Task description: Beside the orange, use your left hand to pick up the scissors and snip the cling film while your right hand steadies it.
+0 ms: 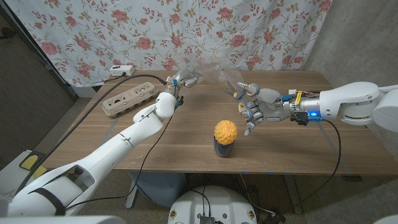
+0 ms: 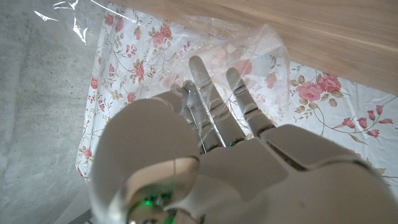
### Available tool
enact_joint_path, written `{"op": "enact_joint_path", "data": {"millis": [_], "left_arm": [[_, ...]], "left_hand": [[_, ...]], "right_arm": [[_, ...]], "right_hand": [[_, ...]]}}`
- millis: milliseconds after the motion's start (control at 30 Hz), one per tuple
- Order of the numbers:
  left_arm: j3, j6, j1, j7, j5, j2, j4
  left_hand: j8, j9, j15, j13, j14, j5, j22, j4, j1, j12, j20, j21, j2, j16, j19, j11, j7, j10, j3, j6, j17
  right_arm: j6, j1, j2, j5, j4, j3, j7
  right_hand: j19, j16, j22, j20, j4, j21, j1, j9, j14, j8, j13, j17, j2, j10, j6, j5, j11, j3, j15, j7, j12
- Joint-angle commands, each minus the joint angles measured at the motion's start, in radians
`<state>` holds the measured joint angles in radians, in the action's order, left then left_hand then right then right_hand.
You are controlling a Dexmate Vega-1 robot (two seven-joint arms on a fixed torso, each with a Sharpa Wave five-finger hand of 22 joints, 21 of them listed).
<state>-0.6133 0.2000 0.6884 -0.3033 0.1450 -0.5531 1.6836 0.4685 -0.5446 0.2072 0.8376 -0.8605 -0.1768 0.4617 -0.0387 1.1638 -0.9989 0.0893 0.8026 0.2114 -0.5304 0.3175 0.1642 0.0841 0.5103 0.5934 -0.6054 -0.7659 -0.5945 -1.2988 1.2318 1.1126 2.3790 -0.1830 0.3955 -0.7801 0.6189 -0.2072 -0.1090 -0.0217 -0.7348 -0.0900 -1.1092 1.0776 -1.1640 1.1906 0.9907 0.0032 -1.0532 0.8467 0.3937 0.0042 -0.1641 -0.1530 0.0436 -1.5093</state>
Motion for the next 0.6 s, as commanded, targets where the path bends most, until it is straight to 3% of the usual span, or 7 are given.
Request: {"op": "enact_joint_path", "data": {"millis": [33,333,433,600], "left_arm": [[0.002,0.028,0.006,0.004,-0.047,-0.003,0.016],[-0.082,0.132,-0.037,-0.052,0.095,0.017,0.024],[-0.114,0.192,-0.061,-0.058,0.142,0.040,0.026],[-0.201,0.290,-0.115,-0.070,0.272,0.074,0.016]], "left_hand": [[0.001,-0.010,-0.008,0.009,0.003,0.001,0.003,0.004,-0.009,-0.014,0.003,0.014,-0.004,-0.017,-0.001,-0.008,-0.004,0.003,0.003,0.004,-0.020],[-0.007,-0.025,-0.018,0.061,-0.002,0.000,0.009,0.020,-0.014,-0.060,0.019,0.048,0.001,-0.086,-0.023,-0.019,-0.010,0.029,-0.009,-0.008,-0.107],[-0.004,-0.051,-0.040,0.120,0.002,-0.001,0.020,0.026,-0.021,-0.091,0.025,0.086,0.001,-0.156,-0.037,-0.021,-0.015,0.021,-0.019,-0.023,-0.187],[-0.002,-0.076,-0.049,0.170,0.019,-0.004,0.028,0.031,-0.022,-0.115,0.030,0.118,0.002,-0.198,-0.044,-0.026,-0.017,0.014,-0.019,-0.025,-0.234]], "right_arm": [[-0.006,-0.013,-0.023,-0.019,0.017,-0.021,0.008],[-0.003,-0.024,-0.036,-0.042,0.029,-0.033,0.005],[0.001,-0.033,-0.039,-0.056,0.032,-0.041,0.007],[0.008,-0.053,-0.051,-0.072,0.030,-0.059,0.026]], "right_hand": [[-0.007,0.003,-0.002,0.001,0.159,0.005,-0.012,-0.029,0.002,-0.174,-0.004,0.000,0.000,-0.007,0.048,0.001,0.002,-0.165,-0.008,0.041,0.001],[-0.008,0.005,-0.002,0.000,0.159,0.005,-0.014,-0.021,-0.001,-0.169,0.008,0.003,-0.002,-0.002,0.050,0.001,0.003,-0.166,-0.005,0.041,-0.006],[-0.008,0.004,-0.002,0.001,0.159,0.005,-0.015,-0.027,-0.002,-0.173,0.008,0.002,-0.002,-0.001,0.048,0.001,0.002,-0.166,-0.006,0.040,-0.006],[-0.007,0.005,-0.002,0.001,0.159,0.005,-0.015,-0.027,-0.002,-0.171,-0.008,0.002,-0.001,-0.005,0.045,0.000,0.003,-0.165,-0.007,0.039,0.005]]}}
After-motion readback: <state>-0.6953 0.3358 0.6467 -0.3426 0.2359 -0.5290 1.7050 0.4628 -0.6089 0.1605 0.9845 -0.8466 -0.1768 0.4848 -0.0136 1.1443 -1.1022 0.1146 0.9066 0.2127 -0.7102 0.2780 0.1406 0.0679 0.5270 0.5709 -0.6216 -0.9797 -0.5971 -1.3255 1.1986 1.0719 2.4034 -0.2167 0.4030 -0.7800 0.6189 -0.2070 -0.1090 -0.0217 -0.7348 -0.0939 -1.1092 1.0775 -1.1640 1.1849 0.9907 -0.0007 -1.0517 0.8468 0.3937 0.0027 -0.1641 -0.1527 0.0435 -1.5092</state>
